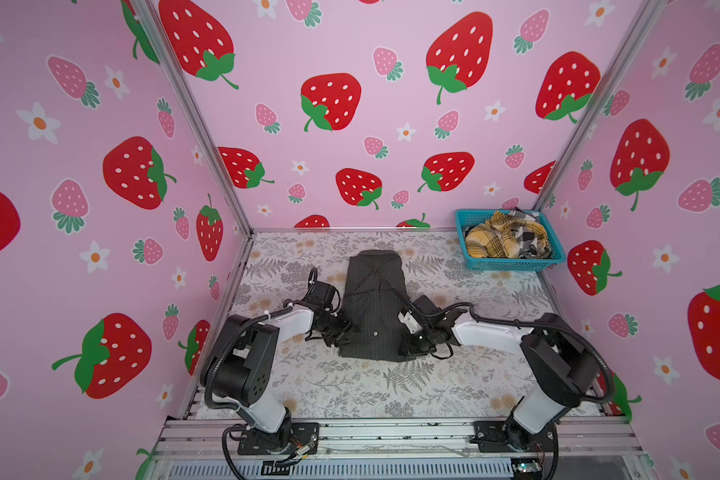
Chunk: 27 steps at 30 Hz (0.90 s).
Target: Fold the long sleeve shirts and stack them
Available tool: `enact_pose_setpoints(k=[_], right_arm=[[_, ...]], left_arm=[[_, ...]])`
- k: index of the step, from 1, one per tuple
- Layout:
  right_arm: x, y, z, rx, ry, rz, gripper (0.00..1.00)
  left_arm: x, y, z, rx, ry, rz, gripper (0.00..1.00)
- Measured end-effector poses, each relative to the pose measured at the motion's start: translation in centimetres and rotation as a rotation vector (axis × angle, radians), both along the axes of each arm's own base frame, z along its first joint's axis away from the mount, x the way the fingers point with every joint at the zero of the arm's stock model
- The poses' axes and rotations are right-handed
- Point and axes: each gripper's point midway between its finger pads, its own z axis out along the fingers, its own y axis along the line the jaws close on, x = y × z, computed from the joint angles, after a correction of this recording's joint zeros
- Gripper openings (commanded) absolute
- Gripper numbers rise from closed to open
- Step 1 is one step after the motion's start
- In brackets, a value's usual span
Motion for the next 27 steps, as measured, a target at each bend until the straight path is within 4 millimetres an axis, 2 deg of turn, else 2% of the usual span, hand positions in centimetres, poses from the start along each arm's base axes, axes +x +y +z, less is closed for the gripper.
enact_pose_setpoints(k=[2, 4, 6, 8, 10, 13, 15, 20, 23, 24, 27], right_arm=[[-0.4, -0.4, 1.2, 0.008, -0.005, -0.016, 0.28], [0.8, -0.5, 2.8, 0.031, -0.036, -0.052, 0.26], [3.2, -0.2, 4.2, 0.052, -0.069, -0.091, 0.25], [5.8, 0.7, 5.1, 0.068, -0.1, -0.117, 0.24], [8.2, 1.5, 5.4, 0.078, -0.125, -0.132, 0.23], [11.4, 2.1, 4.7, 0.069, -0.145, -0.161, 0.22], [13.3, 2.2, 3.7, 0.05, -0.149, -0.178, 0.21], [16.7, 1.7, 0.7, 0.009, -0.13, -0.211, 0.21], [17.7, 1.4, -0.6, -0.009, -0.118, -0.214, 0.23], [17.9, 1.5, -0.4, -0.005, -0.123, -0.207, 0.25], [18.1, 1.9, 0.3, 0.002, -0.149, -0.184, 0.38]], left_arm=[[-0.6, 0.4, 1.2, 0.014, -0.016, -0.016, 0.48], [-0.4, 0.6, 2.9, 0.024, -0.054, -0.025, 0.44], [1.1, 0.4, 4.6, 0.023, -0.1, -0.031, 0.37], [3.6, 0.1, 5.9, 0.012, -0.144, -0.026, 0.35], [6.0, 0.0, 6.4, 0.011, -0.175, -0.021, 0.33], [9.1, -0.1, 5.2, 0.026, -0.179, -0.015, 0.29], [10.4, -0.1, 3.6, 0.038, -0.161, -0.014, 0.29], [11.0, -0.2, -0.6, 0.049, -0.079, -0.021, 0.29], [11.5, -0.3, -0.4, 0.035, -0.088, -0.016, 0.33], [11.6, -0.4, -0.4, 0.034, -0.091, -0.015, 0.36], [11.5, 0.0, 0.5, 0.053, -0.119, -0.007, 0.49]])
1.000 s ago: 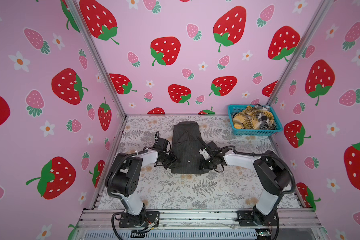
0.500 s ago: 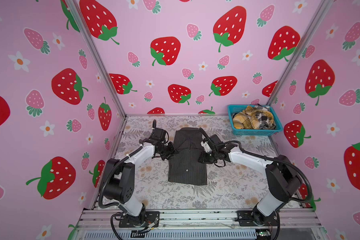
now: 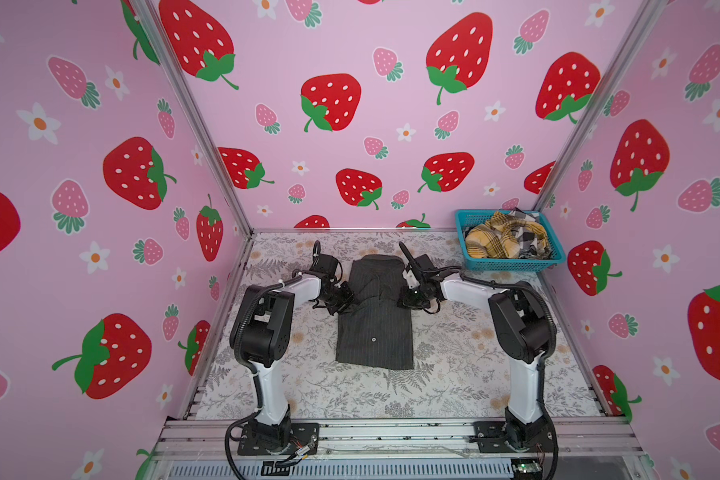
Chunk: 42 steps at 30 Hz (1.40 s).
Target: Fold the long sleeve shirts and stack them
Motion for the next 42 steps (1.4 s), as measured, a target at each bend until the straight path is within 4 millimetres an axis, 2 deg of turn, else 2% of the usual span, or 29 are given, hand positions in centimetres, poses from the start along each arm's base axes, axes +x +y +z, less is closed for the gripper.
enact_pose_setpoints(k=[2, 4, 8, 10, 13, 15, 17, 22, 27, 30, 33, 36, 38, 39, 42], right_arm=[[-0.3, -0.1, 0.8, -0.004, -0.01, 0.013, 0.5], [-0.7, -0.2, 2.4, -0.004, -0.038, 0.027, 0.51], [-3.1, -1.1, 7.0, 0.027, -0.116, 0.043, 0.5], [-5.1, -1.4, 8.6, 0.044, -0.139, 0.057, 0.43], [-8.5, -1.5, 8.9, 0.052, -0.129, 0.087, 0.35], [-10.7, -1.2, 7.9, 0.038, -0.097, 0.115, 0.33], [-12.5, -0.9, 6.6, 0.019, -0.063, 0.143, 0.3], [-15.7, -0.7, 3.8, -0.023, 0.018, 0.174, 0.28], [-17.1, -1.5, 1.1, -0.074, 0.09, 0.159, 0.28], [-17.6, -1.8, 0.3, -0.093, 0.113, 0.15, 0.28], [-17.6, -1.8, 0.3, -0.093, 0.115, 0.145, 0.32], [-17.6, -2.0, 0.5, -0.098, 0.114, 0.138, 0.44], [-17.6, -2.3, 1.1, -0.097, 0.102, 0.132, 0.51], [-17.5, -2.4, 1.7, -0.092, 0.092, 0.129, 0.57], [-17.5, -2.8, 3.9, -0.064, 0.053, 0.112, 0.64]], left_arm=[[-0.5, 0.7, 1.6, 0.026, -0.025, 0.011, 0.55], [-1.2, 1.4, 4.1, 0.043, -0.071, 0.018, 0.55], [-4.0, 2.0, 9.6, 0.027, -0.189, 0.008, 0.39], [-6.2, 1.6, 10.3, 0.001, -0.197, -0.016, 0.33], [-10.3, 0.8, 8.1, -0.031, -0.109, -0.055, 0.28], [-12.9, 0.6, 5.5, -0.036, -0.01, -0.064, 0.27], [-14.4, 1.0, 3.6, -0.029, 0.059, -0.058, 0.26], [-15.3, 1.1, 1.3, -0.026, 0.125, -0.044, 0.22], [-17.6, 1.7, -1.7, -0.022, 0.203, -0.025, 0.21], [-18.1, 1.6, -1.9, -0.048, 0.208, -0.025, 0.24], [-18.1, 1.3, -1.7, -0.089, 0.199, -0.025, 0.42], [-18.0, 1.1, -0.8, -0.104, 0.174, -0.03, 0.6], [-18.3, 1.7, 0.3, -0.076, 0.15, -0.026, 0.7], [-18.2, 2.3, 1.2, -0.061, 0.129, -0.016, 0.72], [-17.0, 3.9, 4.1, -0.044, 0.048, 0.023, 0.73]])
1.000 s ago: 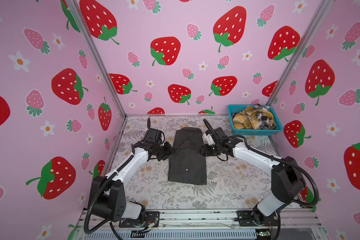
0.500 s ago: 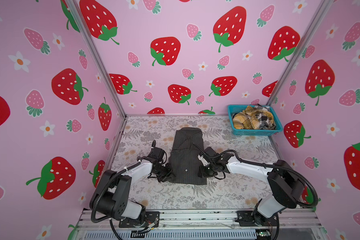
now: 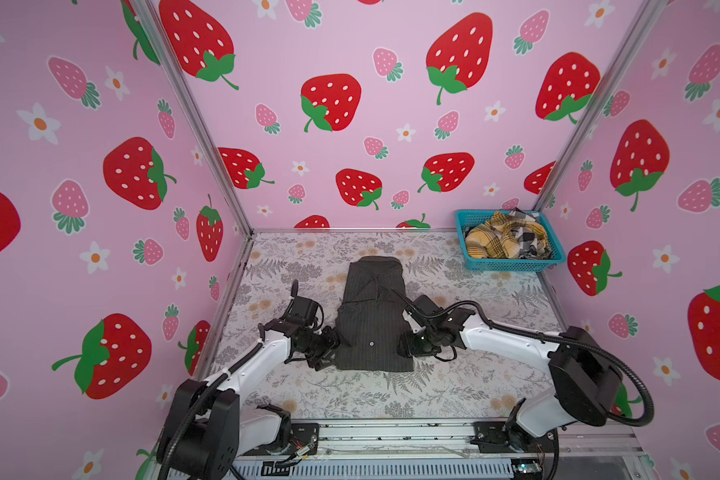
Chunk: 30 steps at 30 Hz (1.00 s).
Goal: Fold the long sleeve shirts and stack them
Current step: 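Grasp the folded shirt's near edge with both grippers at its two corners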
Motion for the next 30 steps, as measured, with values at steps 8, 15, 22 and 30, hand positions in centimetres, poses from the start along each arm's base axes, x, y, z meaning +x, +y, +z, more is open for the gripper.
enact_pose_setpoints(k=[8, 15, 22, 30], right_arm=[[-2.1, -2.2, -0.2, 0.032, 0.044, -0.062, 0.7], [-4.1, -3.3, -3.4, 0.03, 0.152, -0.111, 0.62], [-3.1, -3.3, -4.6, 0.121, 0.199, -0.182, 0.54], [-2.3, -1.9, -4.8, 0.205, 0.219, -0.191, 0.44]], left_arm=[[-2.3, 1.6, -2.9, -0.008, 0.137, 0.042, 0.75], [-3.1, 1.2, -4.5, -0.033, 0.2, 0.039, 0.75], [-3.0, 0.5, -5.4, -0.079, 0.234, 0.033, 0.67], [-2.8, -0.7, -5.8, -0.166, 0.278, 0.025, 0.47]])
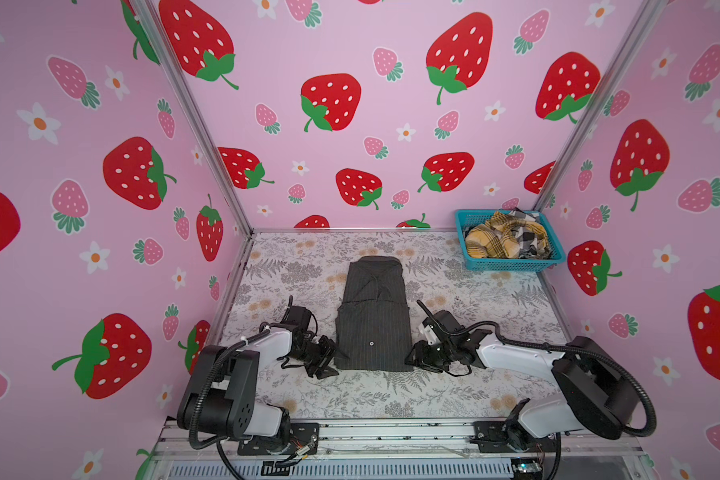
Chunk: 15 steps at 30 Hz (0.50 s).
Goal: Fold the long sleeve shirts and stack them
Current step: 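Grasp the folded shirt's near edge with both grippers at its two corners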
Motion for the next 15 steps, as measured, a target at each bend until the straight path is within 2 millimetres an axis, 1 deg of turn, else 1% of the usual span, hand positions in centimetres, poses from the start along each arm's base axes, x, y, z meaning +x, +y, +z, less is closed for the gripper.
enact_pose_setpoints(k=[4, 7, 9, 11, 12, 15], right_arm=[[0.02, 0.09, -0.16, 0.018, 0.002, -0.006, 0.38], [0.07, 0.29, -0.23, 0.028, 0.007, -0.01, 0.38], [0.12, 0.43, -0.25, 0.034, 0.007, -0.009, 0.38], [0.18, 0.56, -0.24, 0.039, 0.006, -0.008, 0.38], [0.18, 0.6, -0.25, 0.041, 0.007, -0.008, 0.38], [0.18, 0.63, -0.27, 0.043, 0.008, -0.008, 0.35]], left_arm=[[0.16, -0.06, -0.18, -0.005, -0.024, -0.009, 0.41], [0.19, -0.08, -0.25, -0.008, -0.034, -0.009, 0.4], [0.17, -0.11, -0.25, -0.011, -0.036, -0.009, 0.42], [0.21, -0.23, -0.11, -0.021, -0.037, -0.008, 0.51], [0.31, -0.27, 0.0, -0.026, -0.042, -0.007, 0.53], [0.4, -0.1, 0.18, -0.014, -0.056, -0.001, 0.53]])
